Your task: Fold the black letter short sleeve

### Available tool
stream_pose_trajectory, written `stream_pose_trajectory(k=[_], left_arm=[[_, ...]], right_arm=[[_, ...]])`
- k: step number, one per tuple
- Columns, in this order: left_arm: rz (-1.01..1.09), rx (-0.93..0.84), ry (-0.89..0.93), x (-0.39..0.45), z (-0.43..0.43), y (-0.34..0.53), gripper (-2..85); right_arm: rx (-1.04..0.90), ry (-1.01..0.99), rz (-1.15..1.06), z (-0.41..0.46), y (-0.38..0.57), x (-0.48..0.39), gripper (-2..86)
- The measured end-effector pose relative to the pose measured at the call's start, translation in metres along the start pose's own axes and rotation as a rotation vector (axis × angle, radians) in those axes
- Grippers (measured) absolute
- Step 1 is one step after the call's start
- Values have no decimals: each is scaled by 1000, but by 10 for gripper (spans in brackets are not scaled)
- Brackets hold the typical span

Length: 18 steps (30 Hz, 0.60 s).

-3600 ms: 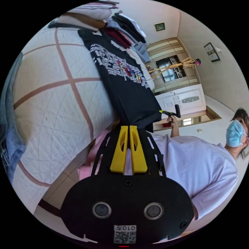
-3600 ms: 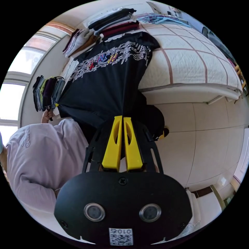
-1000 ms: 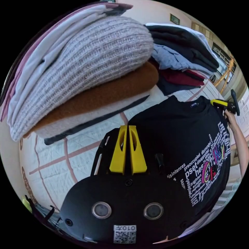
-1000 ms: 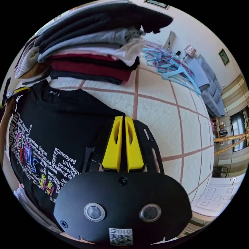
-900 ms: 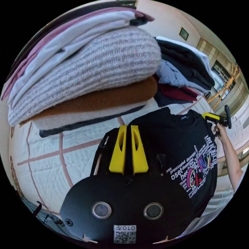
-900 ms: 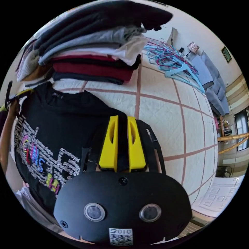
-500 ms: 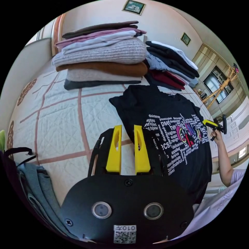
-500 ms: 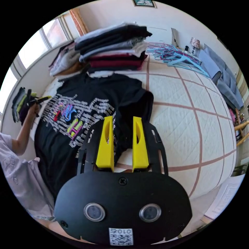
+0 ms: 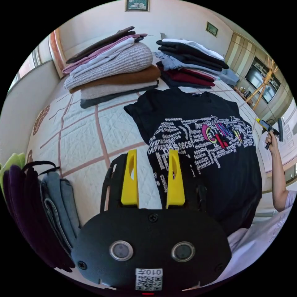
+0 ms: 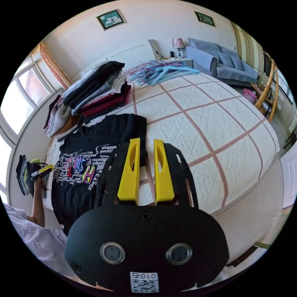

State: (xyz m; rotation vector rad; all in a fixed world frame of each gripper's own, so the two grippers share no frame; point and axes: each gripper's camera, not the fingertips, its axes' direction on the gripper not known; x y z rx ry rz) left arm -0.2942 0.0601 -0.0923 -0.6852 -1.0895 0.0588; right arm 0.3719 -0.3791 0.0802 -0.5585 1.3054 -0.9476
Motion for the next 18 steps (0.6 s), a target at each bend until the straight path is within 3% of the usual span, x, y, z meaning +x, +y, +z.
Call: stream_pose_trajectory(k=[6, 13, 15, 18], left_arm=[[-55, -64, 171, 6, -19, 84, 104], [41, -86, 178, 20, -38, 91, 25], [88, -90, 117, 22, -50, 88, 13], [44, -106, 138, 3, -51, 90, 14]], right_arm=[[-306, -69, -19, 26, 91, -25, 105], [-257, -80, -8, 24, 123, -40, 39], [-236, 8, -15, 8, 121, -39, 36], [-242, -42, 103, 12, 124, 1, 36]])
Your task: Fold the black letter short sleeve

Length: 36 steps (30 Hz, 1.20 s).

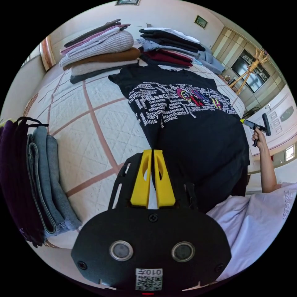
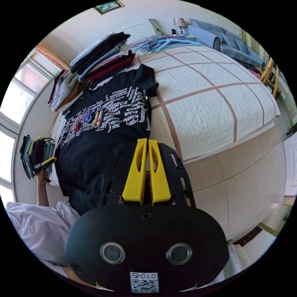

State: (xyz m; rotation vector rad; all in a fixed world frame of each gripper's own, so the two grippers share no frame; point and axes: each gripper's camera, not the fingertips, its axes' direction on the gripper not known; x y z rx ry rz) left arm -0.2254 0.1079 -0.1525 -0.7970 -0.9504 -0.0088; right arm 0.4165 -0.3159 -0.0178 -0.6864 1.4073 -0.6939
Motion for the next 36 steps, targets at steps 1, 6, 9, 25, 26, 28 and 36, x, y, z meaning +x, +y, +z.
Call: stream_pose_trajectory(k=[1, 6, 9, 25, 26, 28, 36], left_arm=[[-14, -9, 12, -4, 2, 1, 15], [0, 55, -100, 2, -35, 15, 73], [74, -39, -117, 12, -55, 31, 91], [-40, -307, 286, -31, 0, 91, 52], [-53, -280, 352, -38, -1, 92, 36], [-65, -250, 461, -48, -6, 93, 23], [54, -203, 720, -99, -82, 94, 5]], right_arm=[[-23, 4, 27, 11, 0, 11, 36], [98, 51, -83, -18, 23, -22, 68], [67, 82, -143, -41, 51, -51, 98], [-244, 340, -543, 31, 172, -170, 36], [-240, 343, -541, 30, 172, -170, 33], [-221, 336, -524, 20, 172, -168, 26], [-182, 215, -558, -58, 194, -152, 18]])
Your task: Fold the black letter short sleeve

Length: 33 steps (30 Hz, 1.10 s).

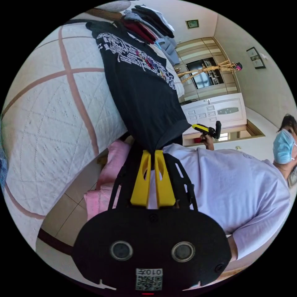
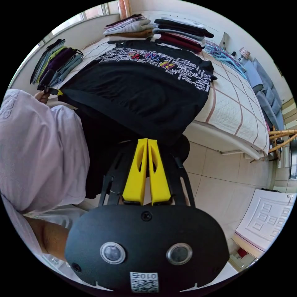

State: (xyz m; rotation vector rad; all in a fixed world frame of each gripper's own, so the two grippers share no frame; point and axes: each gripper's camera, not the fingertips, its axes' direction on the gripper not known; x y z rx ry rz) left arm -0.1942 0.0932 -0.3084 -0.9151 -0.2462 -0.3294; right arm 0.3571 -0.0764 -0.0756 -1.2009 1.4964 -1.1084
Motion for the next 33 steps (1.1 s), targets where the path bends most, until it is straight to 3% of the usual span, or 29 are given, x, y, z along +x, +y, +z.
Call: stream_pose_trajectory(k=[5, 9, 12, 17, 22, 26, 29, 30, 33], left_arm=[[31, -20, 147, -8, -7, -1, 3], [-101, -153, -13, -38, 24, -3, 3], [-97, -129, -3, -41, 33, -3, 6], [-100, -114, -37, -41, 25, 9, 17], [-88, -80, -255, -12, -17, 22, 13], [68, 178, -526, 37, -37, 3, 2], [33, 276, -533, 15, -6, -9, 1], [-29, 262, -500, 1, 8, -12, 1], [29, 451, -566, 10, 8, -19, 5]], right_arm=[[13, -4, 30, -8, 17, 10, 18], [-102, -32, 9, 34, 6, 14, 18], [-173, -45, 9, 56, 8, 12, 17], [-117, -119, -4, 37, 24, 14, 18], [44, -104, -30, -14, 37, 12, 14], [311, -79, 19, -16, 26, 14, 12], [99, -85, 78, 45, -2, 18, 11], [-87, -25, 110, 76, -10, 15, 11], [-123, 104, 84, 79, -4, -7, 10]])
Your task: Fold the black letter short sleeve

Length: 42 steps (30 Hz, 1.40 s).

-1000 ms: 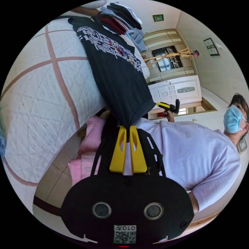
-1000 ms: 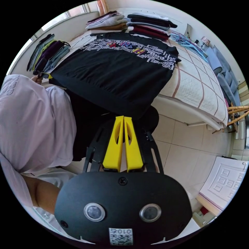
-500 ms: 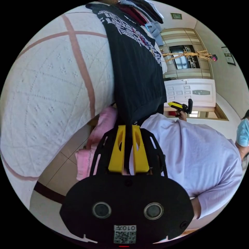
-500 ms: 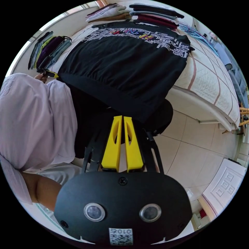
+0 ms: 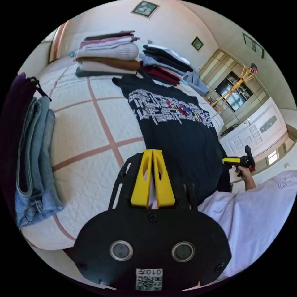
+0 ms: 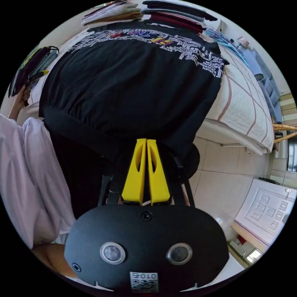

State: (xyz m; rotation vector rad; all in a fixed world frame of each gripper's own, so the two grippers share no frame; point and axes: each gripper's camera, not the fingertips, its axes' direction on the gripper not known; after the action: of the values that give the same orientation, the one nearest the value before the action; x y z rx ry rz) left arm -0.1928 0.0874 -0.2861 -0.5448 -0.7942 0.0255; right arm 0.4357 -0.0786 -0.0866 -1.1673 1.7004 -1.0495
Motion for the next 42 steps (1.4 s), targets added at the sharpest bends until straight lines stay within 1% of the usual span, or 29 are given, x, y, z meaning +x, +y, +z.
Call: stream_pose_trajectory(k=[1, 2, 3, 4, 5, 7, 9, 10, 12, 13, 17, 19, 20, 22, 23, 24, 25, 27, 28, 30, 33, 36, 40, 41, 42], left_arm=[[17, 44, -36, 3, -2, -7, 7], [51, 119, -135, 7, -5, -24, 11], [82, 187, -253, 8, -2, -46, 20], [88, 212, -313, 7, 1, -57, 24], [67, 244, -399, -1, 13, -83, 43], [1, 238, -380, -23, 36, -126, 65], [-102, 212, -233, -55, 73, -173, 80], [-129, 206, -215, -61, 83, -181, 81], [-240, 189, -206, -81, 119, -202, 81], [-260, 182, -187, -85, 127, -205, 80], [-336, 32, -89, -92, 184, -209, 43], [-328, 35, -103, -81, 192, -203, 25], [-314, 74, -122, -70, 189, -199, 18], [-246, 184, -164, -39, 172, -192, 11], [-118, 254, -212, -3, 160, -189, 8], [63, 272, -283, 43, 156, -188, 5], [158, 264, -331, 68, 158, -186, 4], [500, 173, -512, 155, 190, -167, 1], [569, 140, -560, 171, 202, -161, 1], [724, 34, -705, 211, 255, -134, 0], [810, -19, -767, 230, 297, -107, 1], [829, 8, -683, 242, 307, -92, 4], [820, -25, -702, 247, 323, -84, 16], [813, -61, -666, 245, 328, -84, 21], [790, -94, -585, 241, 329, -85, 25]], right_arm=[[20, 5, 22, -10, 6, 0, 10], [44, 3, 33, -18, 9, 1, 10], [116, 7, 49, -36, 14, 3, 10], [209, 22, 71, -57, 19, 7, 10], [261, 30, 82, -67, 22, 9, 11], [450, 49, 116, -105, 28, 16, 12], [529, 55, 104, -124, 29, 19, 13], [555, 71, 98, -132, 29, 18, 14], [562, 96, 86, -136, 31, 17, 14], [551, 112, 84, -135, 32, 16, 14], [486, 134, 105, -119, 38, 19, 15], [466, 103, 129, -110, 40, 26, 15], [466, 96, 134, -108, 41, 27, 15], [469, 74, 139, -103, 39, 32, 15], [466, 69, 137, -102, 38, 33, 16], [461, 60, 128, -99, 34, 34, 16], [457, 52, 117, -96, 30, 33, 16], [451, 44, 104, -92, 23, 33, 17], [442, 39, 92, -89, 19, 32, 17], [431, 40, 77, -88, 13, 31, 18], [416, 51, 52, -89, 10, 29, 18], [400, 48, 56, -86, 11, 32, 18], [389, -7, 70, -81, 13, 37, 18], [390, -13, 70, -81, 12, 38, 18], [393, -22, 71, -80, 11, 38, 18]])
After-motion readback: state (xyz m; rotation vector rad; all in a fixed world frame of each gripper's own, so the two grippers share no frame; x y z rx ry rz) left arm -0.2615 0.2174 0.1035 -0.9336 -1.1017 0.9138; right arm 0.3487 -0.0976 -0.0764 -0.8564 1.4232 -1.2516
